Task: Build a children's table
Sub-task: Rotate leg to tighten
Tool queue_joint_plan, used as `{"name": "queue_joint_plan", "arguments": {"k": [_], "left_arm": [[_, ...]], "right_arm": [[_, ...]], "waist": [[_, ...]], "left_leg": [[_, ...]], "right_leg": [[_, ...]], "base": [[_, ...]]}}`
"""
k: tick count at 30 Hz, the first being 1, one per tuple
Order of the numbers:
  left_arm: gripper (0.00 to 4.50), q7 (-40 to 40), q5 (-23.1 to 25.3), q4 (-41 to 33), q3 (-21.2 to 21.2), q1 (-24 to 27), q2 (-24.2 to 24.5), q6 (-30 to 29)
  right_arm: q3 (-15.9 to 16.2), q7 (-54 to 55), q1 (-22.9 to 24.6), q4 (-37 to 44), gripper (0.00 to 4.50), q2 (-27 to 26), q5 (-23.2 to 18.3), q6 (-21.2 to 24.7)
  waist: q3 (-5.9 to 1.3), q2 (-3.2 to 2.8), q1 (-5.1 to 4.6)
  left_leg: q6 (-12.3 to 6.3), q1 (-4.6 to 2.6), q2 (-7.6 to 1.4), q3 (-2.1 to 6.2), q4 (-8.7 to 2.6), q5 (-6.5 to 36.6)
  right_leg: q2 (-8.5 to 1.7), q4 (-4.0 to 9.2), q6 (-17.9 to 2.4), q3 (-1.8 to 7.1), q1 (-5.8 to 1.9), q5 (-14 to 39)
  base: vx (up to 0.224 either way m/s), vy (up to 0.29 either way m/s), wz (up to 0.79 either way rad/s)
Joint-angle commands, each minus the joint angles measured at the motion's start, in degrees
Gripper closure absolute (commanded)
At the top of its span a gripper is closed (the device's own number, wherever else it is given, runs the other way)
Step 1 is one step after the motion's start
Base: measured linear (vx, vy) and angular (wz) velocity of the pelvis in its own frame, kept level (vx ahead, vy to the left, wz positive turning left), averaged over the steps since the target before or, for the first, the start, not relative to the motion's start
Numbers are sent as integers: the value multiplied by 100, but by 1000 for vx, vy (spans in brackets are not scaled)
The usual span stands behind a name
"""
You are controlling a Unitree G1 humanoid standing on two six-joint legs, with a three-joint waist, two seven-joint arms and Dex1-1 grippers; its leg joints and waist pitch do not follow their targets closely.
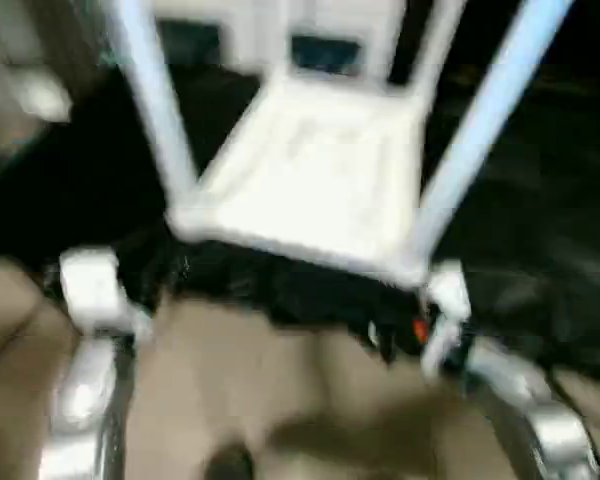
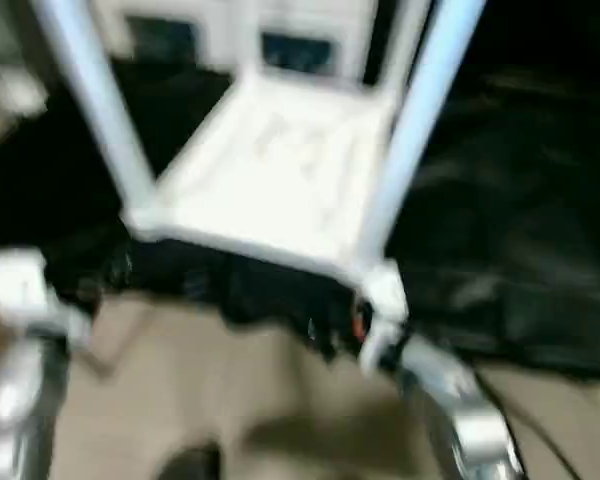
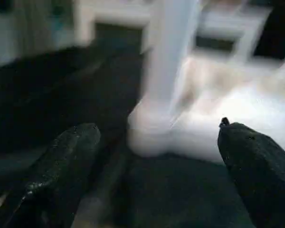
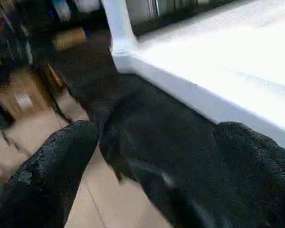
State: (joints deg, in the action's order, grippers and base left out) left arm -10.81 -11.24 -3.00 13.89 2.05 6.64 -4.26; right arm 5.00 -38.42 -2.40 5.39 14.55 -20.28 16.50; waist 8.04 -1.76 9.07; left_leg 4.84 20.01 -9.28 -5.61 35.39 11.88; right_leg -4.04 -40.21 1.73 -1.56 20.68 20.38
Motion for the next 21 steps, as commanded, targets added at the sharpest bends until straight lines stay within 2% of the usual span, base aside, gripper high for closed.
{"name": "queue_joint_plan", "arguments": {"k": [1,2,3,4,5,6,7,8,9,10,11,12,13,14,15,17,18,19,20,21], "left_arm": [[0,128,44,24,-4,-299,27,-27],[0,99,34,26,-17,-313,26,-26],[0,-58,-35,17,-83,-368,2,-6],[0,-58,-35,17,-83,-368,2,-6],[0,-122,-64,-2,-113,-369,-10,-14],[0,-173,-63,-13,-155,-352,-15,-2],[0,-178,-55,-16,-166,-343,-14,6],[0,-163,-33,-54,-175,-288,-18,4],[0,-122,-16,-59,-161,-242,2,47],[0,-73,-3,-36,-119,-220,31,105],[0,-41,1,-8,-88,-219,50,142],[0,23,18,43,28,-295,140,190],[0,39,16,49,69,-332,175,181],[0,89,-1,76,135,-424,187,204],[0,134,-39,177,226,-600,229,214],[0,151,-149,519,372,-989,320,196],[0,158,-165,693,411,-1145,393,154],[0,24,-279,775,409,-1269,420,161],[0,-89,-349,838,391,-1384,459,151],[0,-180,-401,866,341,-1468,484,105]], "right_arm": [[103,50,-7,-154,0,-24,100,-73],[110,63,-18,-159,0,-33,102,-74],[126,141,-71,-203,0,-66,158,-125],[126,141,-71,-203,0,-66,158,-125],[131,198,-89,-234,0,-85,208,-158],[129,294,-105,-275,0,-126,295,-231],[126,318,-104,-279,0,-138,316,-249],[81,471,-98,-288,0,-194,366,-270],[47,636,-104,-330,0,-254,439,-275],[47,775,-113,-393,0,-303,552,-357],[56,846,-123,-443,0,-327,619,-419],[140,1048,-175,-575,0,-454,823,-693],[162,1099,-195,-595,0,-510,847,-745],[184,1025,-220,-606,0,-561,770,-796],[243,943,-294,-638,0,-593,736,-827],[340,767,-500,-876,0,-641,715,-935],[377,761,-607,-1017,0,-677,772,-995],[412,792,-703,-1148,0,-682,877,-1096],[443,816,-797,-1249,0,-702,948,-1166],[443,809,-868,-1316,0,-741,950,-1204]], "waist": [[-359,61,-53],[-418,74,-129],[-370,-10,-171],[-345,20,-238],[-434,49,-260],[-431,77,-297],[-461,153,-336],[-473,148,-379],[-503,159,-396],[-505,176,-449],[-496,165,-473],[-587,131,-490],[-569,143,-514],[-586,163,-529],[-603,179,-529],[-580,147,-517],[-582,170,-519],[-589,160,-511],[-657,184,-504],[-664,146,-480]], "left_leg": [[-50,-344,-351,-4,-492,67],[-181,-359,-378,-53,-519,182],[-226,-249,-414,-188,-577,754],[-167,-113,-388,-204,-610,944],[-167,31,-353,-204,-595,697],[-229,82,-330,-223,-572,501],[-286,94,-317,-246,-555,438],[-354,147,-300,-247,-551,361],[-378,148,-299,-255,-545,353],[-405,167,-301,-256,-559,427],[-382,188,-306,-243,-575,463],[-323,148,-313,-240,-561,552],[-312,153,-314,-253,-568,595],[-287,158,-307,-249,-571,625],[-310,153,-312,-255,-560,638],[-318,147,-306,-259,-567,646],[-272,133,-297,-258,-571,697],[-260,131,-296,-256,-566,665],[-238,134,-307,-259,-552,553],[-205,122,-314,-266,-541,461]], "right_leg": [[-165,791,-630,360,118,357],[-92,736,-756,309,126,-538],[-120,817,-1074,355,175,-866],[-145,815,-1175,354,111,-862],[-189,748,-1202,309,-44,-1255],[-199,747,-1179,308,-30,-1597],[-198,749,-1183,306,-50,-1699],[-223,742,-1189,292,-71,-1742],[-237,744,-1196,289,-79,-1713],[-251,768,-1202,279,-85,-1562],[-264,766,-1193,271,-93,-1458],[-277,778,-1204,263,-113,-1311],[-270,796,-1211,263,-84,-1268],[-265,793,-1209,261,-114,-1252],[-268,789,-1221,267,-119,-1276],[-262,790,-1261,257,-90,-1239],[-259,785,-1285,254,-91,-1132],[-261,776,-1291,253,-91,-1130],[-273,748,-1319,251,-129,-1203],[-270,735,-1360,245,-96,-1316]], "base": [[-15,-26,23],[-117,-50,43],[-117,-50,43],[0,0,0],[0,0,0],[0,0,0],[0,0,0],[0,0,0],[0,0,0],[0,0,0],[0,0,0],[0,0,0],[0,0,0],[0,0,0],[0,0,0],[0,0,0],[0,0,0],[0,0,0],[0,0,0],[0,0,0]]}}
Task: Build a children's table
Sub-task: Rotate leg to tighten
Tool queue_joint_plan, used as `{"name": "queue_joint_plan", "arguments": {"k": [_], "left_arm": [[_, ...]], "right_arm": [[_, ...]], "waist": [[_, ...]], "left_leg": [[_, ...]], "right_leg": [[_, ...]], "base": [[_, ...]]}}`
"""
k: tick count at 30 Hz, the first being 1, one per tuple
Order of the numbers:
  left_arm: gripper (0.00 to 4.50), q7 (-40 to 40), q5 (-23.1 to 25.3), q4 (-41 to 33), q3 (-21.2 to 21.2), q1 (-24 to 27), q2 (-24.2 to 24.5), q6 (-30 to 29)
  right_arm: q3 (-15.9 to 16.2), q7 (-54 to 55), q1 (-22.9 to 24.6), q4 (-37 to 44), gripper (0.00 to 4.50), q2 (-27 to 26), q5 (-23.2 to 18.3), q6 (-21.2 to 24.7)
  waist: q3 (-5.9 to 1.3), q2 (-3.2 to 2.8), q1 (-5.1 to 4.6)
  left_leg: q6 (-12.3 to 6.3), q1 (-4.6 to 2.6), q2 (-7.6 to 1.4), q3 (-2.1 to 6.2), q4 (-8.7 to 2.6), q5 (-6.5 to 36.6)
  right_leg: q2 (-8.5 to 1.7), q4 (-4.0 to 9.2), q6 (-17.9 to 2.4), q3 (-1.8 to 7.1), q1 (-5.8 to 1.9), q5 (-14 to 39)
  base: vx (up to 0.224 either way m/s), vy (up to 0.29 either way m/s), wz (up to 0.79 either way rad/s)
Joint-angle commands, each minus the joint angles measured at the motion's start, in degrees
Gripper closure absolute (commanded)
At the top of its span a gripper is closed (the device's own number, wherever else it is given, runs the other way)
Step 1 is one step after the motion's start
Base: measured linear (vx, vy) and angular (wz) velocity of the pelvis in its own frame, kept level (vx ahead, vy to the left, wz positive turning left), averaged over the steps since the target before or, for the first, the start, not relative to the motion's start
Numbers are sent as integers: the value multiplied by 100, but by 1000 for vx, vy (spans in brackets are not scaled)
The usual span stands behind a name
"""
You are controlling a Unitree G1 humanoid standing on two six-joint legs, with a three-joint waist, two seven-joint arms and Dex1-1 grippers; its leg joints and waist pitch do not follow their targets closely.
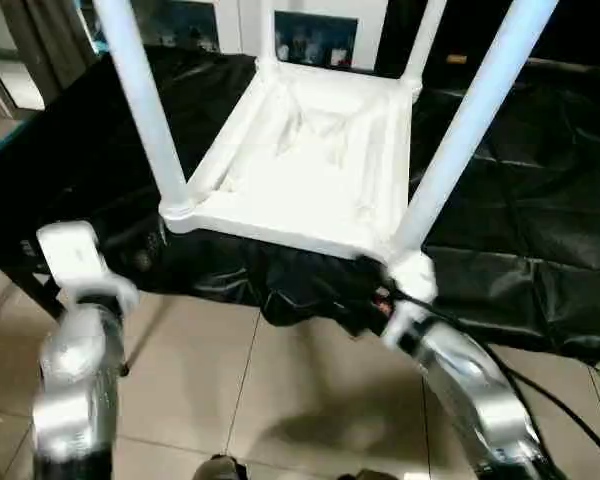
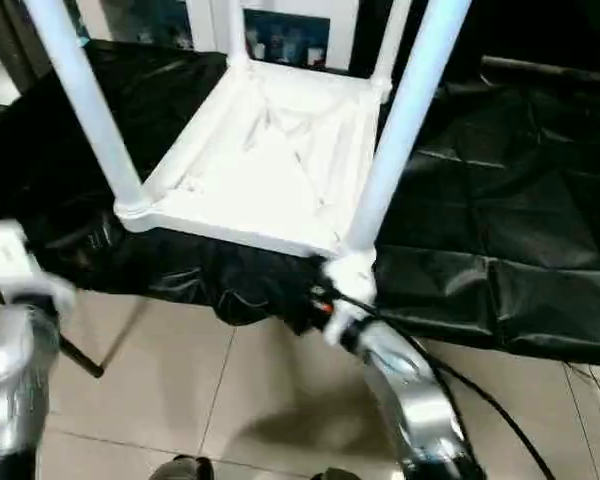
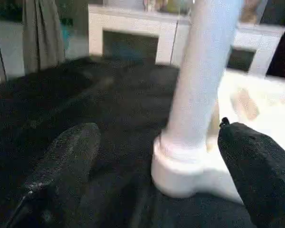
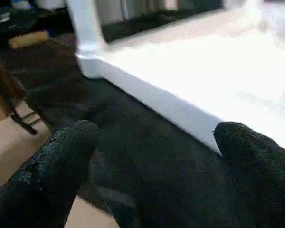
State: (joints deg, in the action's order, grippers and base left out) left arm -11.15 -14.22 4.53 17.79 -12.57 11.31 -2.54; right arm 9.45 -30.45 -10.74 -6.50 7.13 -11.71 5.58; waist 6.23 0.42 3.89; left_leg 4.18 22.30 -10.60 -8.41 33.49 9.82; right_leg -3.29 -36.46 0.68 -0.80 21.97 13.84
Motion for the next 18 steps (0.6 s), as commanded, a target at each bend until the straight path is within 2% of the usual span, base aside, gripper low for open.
{"name": "queue_joint_plan", "arguments": {"k": [1,3,5,6,8,9,10,11,12,13,14,16,17,18], "left_arm": [[0,-295,-179,140,-121,-95,30,-103],[0,-277,-68,241,-244,-199,49,-154],[0,-242,-13,333,-277,-273,34,-135],[0,-233,29,429,-287,-347,15,-104],[0,-348,72,850,-329,-635,49,-9],[0,-417,70,1017,-357,-748,82,9],[0,-496,62,1255,-369,-905,112,56],[0,-524,49,1477,-354,-1053,136,60],[0,-524,49,1477,-354,-1053,136,60],[0,-678,21,1991,-374,-1374,200,90],[0,-711,33,2161,-392,-1478,225,96],[0,-792,37,2400,-421,-1631,253,102],[0,-808,80,2785,-417,-1849,278,190],[0,-814,76,2955,-394,-1953,278,227]], "right_arm": [[4,-2,-117,-198,0,-60,88,-154],[46,-30,-215,-281,0,-105,153,-244],[27,12,-268,-325,0,-116,186,-286],[3,47,-315,-374,0,-125,197,-328],[-125,101,-467,-579,0,-173,109,-419],[-166,106,-527,-676,0,-187,84,-473],[-208,105,-590,-783,0,-204,59,-513],[-225,101,-640,-865,0,-212,58,-542],[-225,101,-640,-865,0,-212,58,-542],[-243,95,-737,-1038,0,-243,103,-645],[-245,97,-764,-1072,0,-254,119,-668],[-247,105,-785,-1044,0,-265,123,-651],[-248,110,-801,-994,0,-268,113,-628],[-245,111,-796,-959,0,-265,109,-618]], "waist": [[-521,-100,55],[-578,-111,87],[-584,-99,123],[-588,-100,149],[-585,-36,174],[-587,-71,188],[-585,-34,191],[-591,-22,207],[-587,-24,207],[-594,-34,213],[-609,-40,215],[-614,-31,223],[-616,-26,222],[-618,-38,220]], "left_leg": [[-106,-110,-184,15,-334,607],[-112,-111,-180,8,-305,493],[-105,-109,-169,1,-305,551],[-70,-114,-178,0,-312,648],[-45,-122,-162,-18,-322,817],[20,-149,-170,-19,-334,954],[39,-135,-182,-12,-348,992],[92,-142,-193,-12,-356,1044],[106,-137,-187,-16,-359,1052],[129,-138,-192,-13,-357,1050],[160,-154,-173,-18,-352,1103],[171,-152,-182,-18,-350,1052],[158,-126,-183,-13,-349,952],[138,-148,-180,-23,-334,902]], "right_leg": [[-345,337,-1282,167,-241,-832],[-340,302,-1284,162,-260,-1136],[-339,309,-1261,161,-259,-1140],[-350,315,-1243,165,-257,-1025],[-363,341,-1210,178,-250,-704],[-367,363,-1198,177,-220,-430],[-374,368,-1181,176,-238,-345],[-380,367,-1160,173,-229,-231],[-377,366,-1151,175,-225,-198],[-382,367,-1143,176,-218,-206],[-375,364,-1132,177,-208,-133],[-382,362,-1116,182,-216,-194],[-385,350,-1130,177,-234,-331],[-374,333,-1142,177,-208,-488]], "base": [[0,0,0],[0,0,0],[0,0,0],[0,0,0],[0,0,0],[0,0,0],[0,0,0],[0,0,0],[0,0,0],[0,0,0],[0,0,0],[0,0,0],[0,0,0],[0,0,0]]}}
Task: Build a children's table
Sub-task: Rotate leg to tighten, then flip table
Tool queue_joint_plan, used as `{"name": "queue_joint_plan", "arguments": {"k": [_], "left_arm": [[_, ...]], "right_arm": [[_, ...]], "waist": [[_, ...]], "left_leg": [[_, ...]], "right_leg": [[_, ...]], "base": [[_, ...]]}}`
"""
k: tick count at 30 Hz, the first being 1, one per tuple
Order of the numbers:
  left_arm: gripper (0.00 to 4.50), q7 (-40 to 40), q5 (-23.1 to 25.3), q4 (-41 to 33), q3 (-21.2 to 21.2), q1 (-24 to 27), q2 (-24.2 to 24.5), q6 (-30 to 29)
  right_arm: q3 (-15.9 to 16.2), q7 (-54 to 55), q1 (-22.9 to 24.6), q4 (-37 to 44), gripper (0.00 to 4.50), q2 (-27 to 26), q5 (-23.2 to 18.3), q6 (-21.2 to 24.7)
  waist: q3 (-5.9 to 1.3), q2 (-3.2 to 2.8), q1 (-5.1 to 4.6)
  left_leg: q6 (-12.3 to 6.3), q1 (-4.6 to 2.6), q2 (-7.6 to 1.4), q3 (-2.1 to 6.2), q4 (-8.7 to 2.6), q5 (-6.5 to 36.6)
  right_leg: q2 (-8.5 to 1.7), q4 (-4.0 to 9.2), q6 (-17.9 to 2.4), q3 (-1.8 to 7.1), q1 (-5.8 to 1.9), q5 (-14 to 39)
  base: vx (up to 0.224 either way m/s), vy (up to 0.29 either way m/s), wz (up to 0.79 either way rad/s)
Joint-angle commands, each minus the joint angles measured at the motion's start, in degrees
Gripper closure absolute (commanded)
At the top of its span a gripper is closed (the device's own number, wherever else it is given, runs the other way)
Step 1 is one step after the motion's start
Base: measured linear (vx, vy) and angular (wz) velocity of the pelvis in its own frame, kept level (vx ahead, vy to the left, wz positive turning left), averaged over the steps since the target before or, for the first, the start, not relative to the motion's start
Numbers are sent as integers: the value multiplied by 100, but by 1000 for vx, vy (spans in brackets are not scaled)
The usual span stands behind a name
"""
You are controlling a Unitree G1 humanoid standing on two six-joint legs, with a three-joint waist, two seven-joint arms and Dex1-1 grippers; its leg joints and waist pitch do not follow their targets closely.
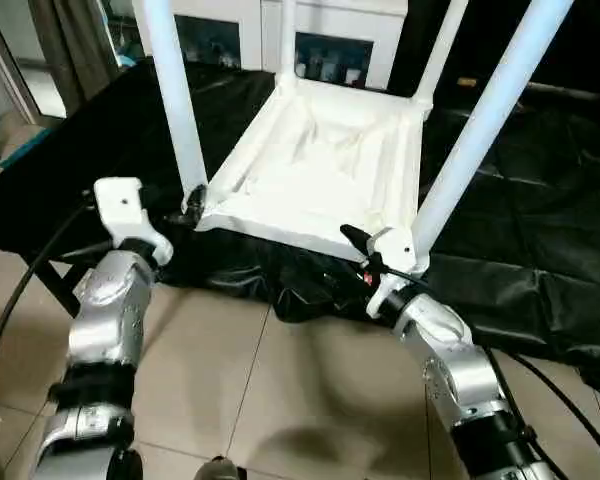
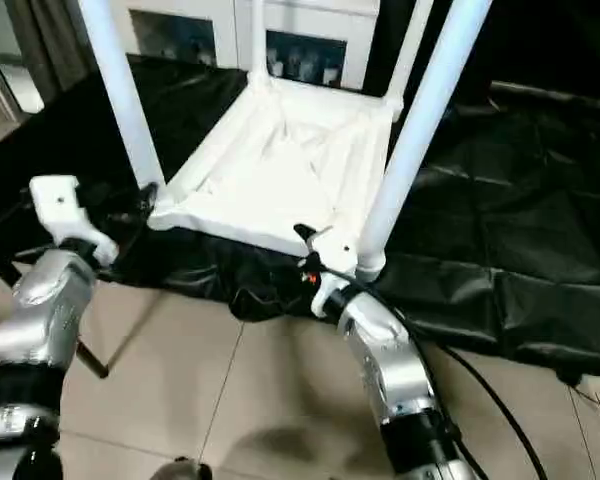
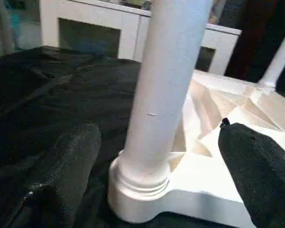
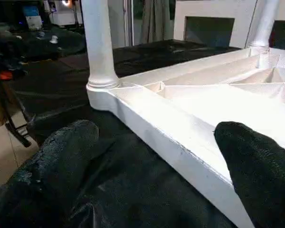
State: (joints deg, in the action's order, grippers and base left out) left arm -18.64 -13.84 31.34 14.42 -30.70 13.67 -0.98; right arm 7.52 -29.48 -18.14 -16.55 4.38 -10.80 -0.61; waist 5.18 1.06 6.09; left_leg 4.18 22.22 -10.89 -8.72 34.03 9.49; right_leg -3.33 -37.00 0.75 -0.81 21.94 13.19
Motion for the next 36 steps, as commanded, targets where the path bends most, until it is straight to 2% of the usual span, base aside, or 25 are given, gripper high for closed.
{"name": "queue_joint_plan", "arguments": {"k": [1,3,5,6,7,8,10,11,12,13,14,16,17,18,19,20,21,23,25,26,29,30,34,36], "left_arm": [[0,-75,51,429,-43,-228,48,121],[0,-87,133,891,-46,-501,92,264],[0,-81,164,1036,-51,-588,108,311],[0,-102,192,1367,-41,-779,148,431],[0,-110,237,1794,-29,-1036,212,602],[0,-110,237,1794,-29,-1036,212,602],[0,-159,206,2085,10,-1234,252,669],[0,-167,206,2241,24,-1341,279,696],[0,-186,230,2637,29,-1580,340,800],[0,-189,234,2687,29,-1611,348,811],[0,-224,238,2792,26,-1679,359,811],[0,-254,247,2883,28,-1735,364,830],[0,-310,254,2981,27,-1807,367,848],[0,-330,304,3146,-4,-1918,380,911],[0,-349,328,3254,-20,-1999,383,950],[0,-362,345,3336,-27,-2056,386,984],[0,-351,360,3447,-27,-2125,392,1024],[0,-319,354,3522,-16,-2162,398,1015],[18,-214,339,3597,14,-2193,411,990],[29,-207,315,3629,42,-2206,418,997],[39,-219,270,3704,103,-2240,432,1039],[66,-241,249,3712,127,-2246,434,1054],[73,-117,143,3875,308,-2372,511,1160],[112,-119,126,3882,325,-2379,514,1169]], "right_arm": [[-50,13,-65,39,0,12,15,-15],[-56,17,-82,41,0,23,10,-30],[-59,18,-76,58,0,32,8,-31],[-72,14,-84,40,0,40,20,-54],[-86,11,-81,54,0,59,37,-66],[-86,11,-81,54,0,59,37,-66],[-102,0,-79,117,0,62,2,-15],[-87,-24,-82,156,0,70,-5,25],[-24,-141,-37,308,0,119,-46,162],[-13,-163,-28,331,0,127,-54,184],[18,-216,1,394,0,150,-72,250],[37,-250,29,454,0,172,-87,300],[80,-323,74,552,0,203,-127,406],[121,-368,143,674,0,223,-169,524],[157,-398,207,786,0,239,-199,610],[179,-413,248,854,0,247,-216,661],[244,-428,307,932,0,252,-171,671],[268,-426,342,984,0,243,-151,686],[271,-406,380,1040,0,214,-145,713],[260,-383,381,1042,0,189,-139,716],[243,-338,372,1044,0,161,-152,728],[237,-329,364,1030,0,150,-154,723],[262,-286,319,1041,0,119,-139,762],[262,-289,316,1039,0,111,-143,765]], "waist": [[-513,-92,0],[-480,-65,-11],[-485,-65,-11],[-457,-54,-24],[-440,-63,-26],[-445,-64,-26],[-400,-68,-51],[-382,-71,-69],[-306,-101,-96],[-338,-78,-110],[-306,-76,-122],[-306,-74,-142],[-241,-65,-163],[-248,-61,-160],[-191,-48,-179],[-199,-53,-179],[-182,-45,-184],[-166,-41,-189],[-174,-56,-191],[-148,-52,-205],[-119,-62,-224],[-117,-61,-223],[-100,-79,-239],[-77,-81,-255]], "left_leg": [[109,-129,-132,3,-385,904],[75,-120,-126,0,-394,916],[55,-111,-138,9,-393,880],[15,-112,-122,-1,-391,886],[11,-122,-129,-2,-394,907],[13,-130,-128,6,-400,948],[26,-114,-141,17,-417,977],[13,-107,-146,18,-420,977],[-19,-102,-127,15,-430,1021],[-34,-121,-130,20,-427,1085],[-44,-112,-141,28,-436,1072],[-88,-111,-147,28,-432,1014],[-130,-96,-142,20,-444,1001],[-149,-99,-137,20,-443,997],[-222,-98,-138,19,-446,901],[-232,-108,-147,22,-443,861],[-287,-102,-155,23,-430,667],[-375,-66,-133,17,-403,398],[-461,-61,-141,19,-374,134],[-506,-46,-139,13,-372,101],[-569,-50,-152,10,-381,204],[-566,-53,-161,11,-391,275],[-502,-62,-185,19,-419,444],[-443,-59,-192,23,-443,578]], "right_leg": [[-357,391,-1155,174,-216,-497],[-357,411,-1145,178,-210,-478],[-370,391,-1165,175,-228,-539],[-358,410,-1158,179,-209,-515],[-361,410,-1150,181,-199,-490],[-366,414,-1122,183,-210,-423],[-371,412,-1149,175,-196,-422],[-371,405,-1191,172,-194,-476],[-348,431,-1179,177,-150,-455],[-350,427,-1156,179,-187,-432],[-359,424,-1165,178,-174,-467],[-364,419,-1232,172,-181,-547],[-353,434,-1259,172,-160,-564],[-350,438,-1257,172,-178,-564],[-347,441,-1221,180,-167,-680],[-361,432,-1241,180,-171,-740],[-365,405,-1295,176,-164,-1025],[-348,364,-1353,164,-174,-1463],[-349,308,-1444,154,-178,-1920],[-342,303,-1496,145,-175,-2072],[-365,320,-1568,146,-172,-2003],[-376,334,-1590,144,-177,-1886],[-395,358,-1619,145,-167,-1602],[-401,380,-1610,149,-158,-1407]], "base": [[0,0,0],[0,0,0],[0,0,0],[0,0,0],[0,0,0],[0,0,0],[0,0,0],[0,0,0],[0,0,0],[0,0,0],[0,0,0],[0,0,0],[0,0,0],[0,0,0],[0,0,0],[0,0,0],[0,0,0],[0,0,0],[0,0,0],[0,0,0],[0,0,0],[0,0,0],[0,0,0],[0,0,0]]}}
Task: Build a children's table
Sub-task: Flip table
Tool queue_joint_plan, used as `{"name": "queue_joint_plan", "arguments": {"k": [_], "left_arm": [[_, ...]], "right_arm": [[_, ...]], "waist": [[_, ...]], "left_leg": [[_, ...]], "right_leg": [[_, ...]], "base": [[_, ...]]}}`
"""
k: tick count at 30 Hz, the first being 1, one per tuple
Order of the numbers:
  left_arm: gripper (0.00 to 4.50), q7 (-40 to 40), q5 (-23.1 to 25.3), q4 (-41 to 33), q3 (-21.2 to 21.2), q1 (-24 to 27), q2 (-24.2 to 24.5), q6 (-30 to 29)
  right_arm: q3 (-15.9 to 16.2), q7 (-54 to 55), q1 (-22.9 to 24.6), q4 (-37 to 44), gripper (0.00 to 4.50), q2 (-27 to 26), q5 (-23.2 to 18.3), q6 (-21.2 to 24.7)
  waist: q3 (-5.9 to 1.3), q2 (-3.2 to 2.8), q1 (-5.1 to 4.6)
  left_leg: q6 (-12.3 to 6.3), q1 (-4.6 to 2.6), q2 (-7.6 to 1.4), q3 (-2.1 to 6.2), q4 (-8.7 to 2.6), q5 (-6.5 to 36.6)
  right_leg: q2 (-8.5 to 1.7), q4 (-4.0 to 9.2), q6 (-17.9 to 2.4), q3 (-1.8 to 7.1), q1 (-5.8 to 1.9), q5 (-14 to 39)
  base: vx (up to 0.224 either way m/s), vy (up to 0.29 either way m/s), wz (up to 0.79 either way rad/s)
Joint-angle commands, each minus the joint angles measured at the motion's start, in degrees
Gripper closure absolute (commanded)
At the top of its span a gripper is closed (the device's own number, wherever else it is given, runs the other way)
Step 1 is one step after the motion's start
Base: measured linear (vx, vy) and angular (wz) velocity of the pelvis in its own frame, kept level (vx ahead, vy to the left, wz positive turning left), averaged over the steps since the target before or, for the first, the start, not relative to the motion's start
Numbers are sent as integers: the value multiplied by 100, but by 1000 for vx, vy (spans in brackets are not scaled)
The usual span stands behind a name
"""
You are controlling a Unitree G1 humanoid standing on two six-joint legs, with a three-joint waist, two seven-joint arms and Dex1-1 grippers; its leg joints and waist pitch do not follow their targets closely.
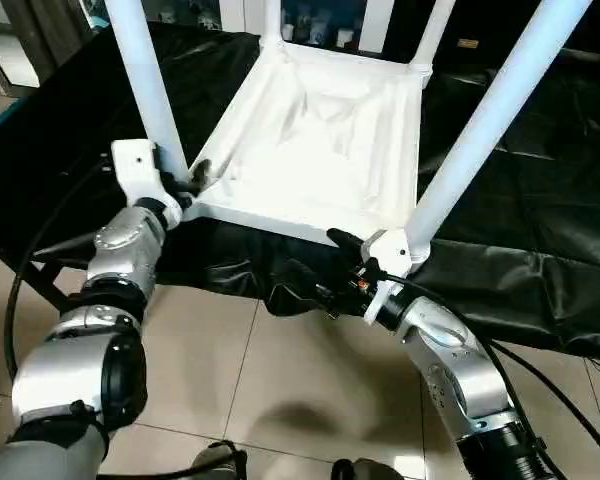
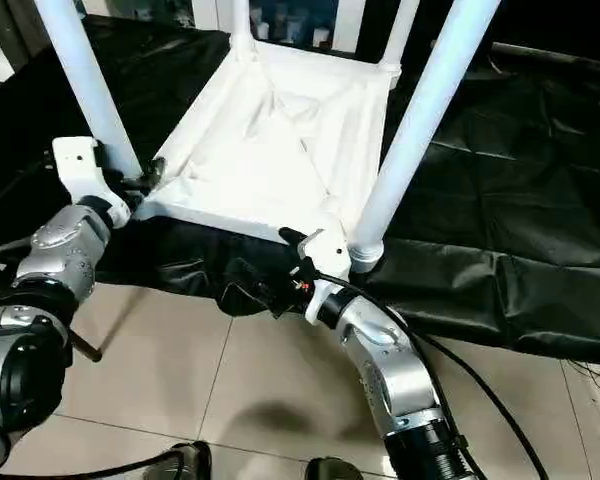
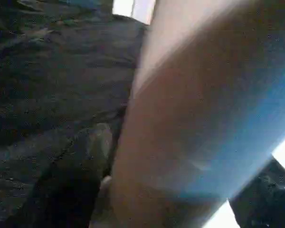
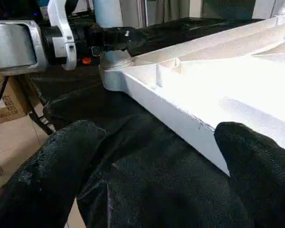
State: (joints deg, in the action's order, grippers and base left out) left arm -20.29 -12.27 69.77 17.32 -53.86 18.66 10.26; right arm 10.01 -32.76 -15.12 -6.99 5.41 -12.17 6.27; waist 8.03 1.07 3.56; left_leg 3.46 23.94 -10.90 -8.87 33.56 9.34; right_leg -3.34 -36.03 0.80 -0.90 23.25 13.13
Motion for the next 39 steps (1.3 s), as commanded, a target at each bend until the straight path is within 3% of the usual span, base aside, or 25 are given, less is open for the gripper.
{"name": "queue_joint_plan", "arguments": {"k": [1,8,14,22,24,28,30,31,32,33,34,39], "left_arm": [[112,39,-57,56,62,-75,14,45],[163,-7,-106,138,131,-121,15,-47],[202,207,-262,202,334,-186,-37,-168],[207,637,-1139,-129,1071,-253,-525,-390],[207,669,-1199,-452,1019,-119,-819,-419],[208,847,-1278,-1037,944,146,-1275,-518],[209,1116,-1272,-1690,851,413,-1660,-676],[209,1304,-1282,-2083,781,564,-1888,-758],[209,1356,-1286,-2183,763,601,-1946,-777],[210,1438,-1309,-2383,719,671,-2060,-818],[210,1617,-1351,-2753,666,795,-2258,-902],[210,1926,-1350,-3201,607,916,-2544,-926]], "right_arm": [[20,36,18,84,0,1,-3,77],[55,17,8,21,0,-22,48,26],[51,9,16,-14,0,-28,70,-28],[-41,32,98,1,0,-47,-40,28],[-158,128,141,14,0,-55,-127,241],[-357,251,206,32,0,-100,-314,466],[-597,394,202,36,0,-244,-573,567],[-775,472,158,30,0,-364,-795,631],[-818,488,143,28,0,-394,-853,645],[-908,520,101,17,0,-456,-975,675],[-1099,623,-20,-49,0,-584,-1192,728],[-1560,788,-353,-243,0,-858,-1751,778]], "waist": [[-348,-78,-14],[-348,-81,-14],[-331,-99,-13],[-383,-111,23],[-419,-132,51],[-465,-106,160],[-475,-98,160],[-503,-135,161],[-489,-89,154],[-502,-89,168],[-536,-124,178],[-560,-126,164]], "left_leg": [[-333,-227,-192,34,-404,664],[-379,-223,-190,28,-387,439],[-295,-220,-199,29,-405,591],[-337,-202,-194,19,-371,475],[-438,-214,-192,5,-340,298],[-637,-207,-209,-31,-285,70],[-686,-189,-198,-35,-293,119],[-692,-184,-221,-23,-290,171],[-762,-160,-245,-34,-290,204],[-826,-177,-226,-58,-270,172],[-842,-190,-212,-59,-256,138],[-834,-176,-203,-57,-255,120]], "right_leg": [[-409,295,-1607,168,-289,-1287],[-414,275,-1608,174,-291,-1534],[-427,288,-1634,180,-297,-1369],[-447,271,-1753,183,-322,-1404],[-429,240,-1837,182,-322,-1698],[-427,194,-1943,179,-333,-2179],[-432,202,-1853,164,-347,-2050],[-458,181,-1893,161,-362,-2013],[-477,200,-1962,169,-366,-2000],[-454,205,-1972,169,-351,-1979],[-443,200,-1967,163,-349,-1944],[-432,218,-1863,151,-339,-1594]], "base": [[0,0,0],[0,0,0],[0,0,0],[0,0,0],[0,0,0],[0,0,0],[0,0,0],[0,0,0],[0,0,0],[0,0,0],[0,0,0],[0,0,0]]}}
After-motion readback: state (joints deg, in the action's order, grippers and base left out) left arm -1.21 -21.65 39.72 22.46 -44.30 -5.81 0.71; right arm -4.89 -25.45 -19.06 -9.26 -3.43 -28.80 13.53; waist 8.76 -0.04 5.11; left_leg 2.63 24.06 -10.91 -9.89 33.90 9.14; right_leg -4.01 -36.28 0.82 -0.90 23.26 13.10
